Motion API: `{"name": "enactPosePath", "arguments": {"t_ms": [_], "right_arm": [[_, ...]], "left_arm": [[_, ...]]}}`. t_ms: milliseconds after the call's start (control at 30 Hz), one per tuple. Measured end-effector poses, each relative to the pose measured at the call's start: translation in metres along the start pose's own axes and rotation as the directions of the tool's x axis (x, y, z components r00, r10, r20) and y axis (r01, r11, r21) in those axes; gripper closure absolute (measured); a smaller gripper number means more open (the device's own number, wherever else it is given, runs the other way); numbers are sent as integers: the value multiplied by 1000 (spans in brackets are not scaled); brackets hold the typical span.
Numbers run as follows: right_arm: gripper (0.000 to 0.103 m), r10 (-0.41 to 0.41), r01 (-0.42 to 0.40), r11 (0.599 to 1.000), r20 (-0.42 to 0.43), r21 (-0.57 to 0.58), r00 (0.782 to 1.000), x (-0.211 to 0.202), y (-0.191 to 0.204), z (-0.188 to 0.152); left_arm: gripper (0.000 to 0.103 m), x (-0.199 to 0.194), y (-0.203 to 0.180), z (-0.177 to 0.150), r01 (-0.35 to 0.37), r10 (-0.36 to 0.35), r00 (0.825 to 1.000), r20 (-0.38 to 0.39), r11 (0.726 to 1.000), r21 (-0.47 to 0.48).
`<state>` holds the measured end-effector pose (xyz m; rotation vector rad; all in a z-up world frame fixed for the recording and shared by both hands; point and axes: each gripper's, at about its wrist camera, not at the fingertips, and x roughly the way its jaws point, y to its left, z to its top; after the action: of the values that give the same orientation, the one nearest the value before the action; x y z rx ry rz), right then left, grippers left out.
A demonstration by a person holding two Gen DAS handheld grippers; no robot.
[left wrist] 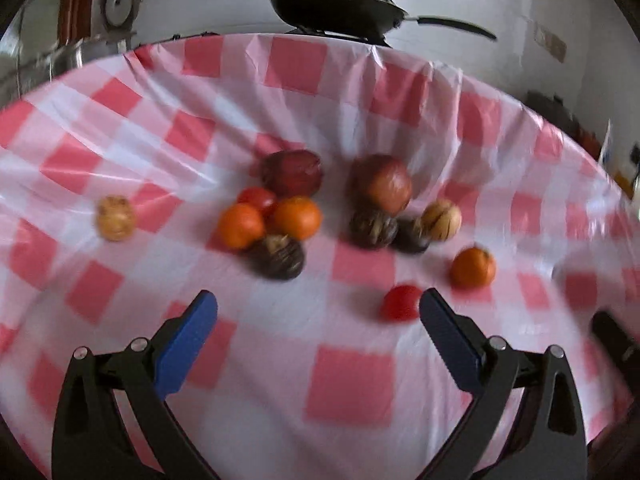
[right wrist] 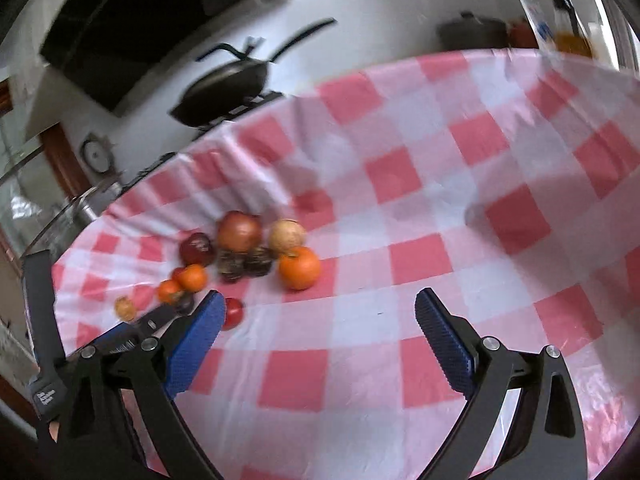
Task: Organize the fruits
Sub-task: 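Grasp the orange with the right tool while the left tool grasps a red tomato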
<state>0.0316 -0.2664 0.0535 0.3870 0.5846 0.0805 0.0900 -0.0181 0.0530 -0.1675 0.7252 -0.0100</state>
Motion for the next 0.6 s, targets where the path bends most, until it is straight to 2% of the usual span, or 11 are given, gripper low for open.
{"name": "enactPosePath", "arguments": {"t_ms": [100,267,433,467,500,600], "right_arm": [[10,-4,4,1000,-35,-4,999,18,-9,1],[10,-23,16,997,-91,-74,996,47,3,6],[11,-85,57,985,-171,-163,982,96,32,16],[14,-97,64,983,-190,-174,977,106,37,16],[22,-118,78,979,-210,-190,970,119,42,18],[31,-168,110,972,-279,-209,946,144,48,20]], "left_arm": [[2,10,4,-4,57,-56,998,16,997,-44],[2,0,5,-9,87,-88,994,64,996,22],[2,3,13,-12,126,-126,992,-2,992,11],[2,5,14,-12,123,-123,992,-12,992,5],[2,7,15,-12,119,-119,993,-20,993,2],[2,10,13,-12,114,-114,993,-36,993,9]]}}
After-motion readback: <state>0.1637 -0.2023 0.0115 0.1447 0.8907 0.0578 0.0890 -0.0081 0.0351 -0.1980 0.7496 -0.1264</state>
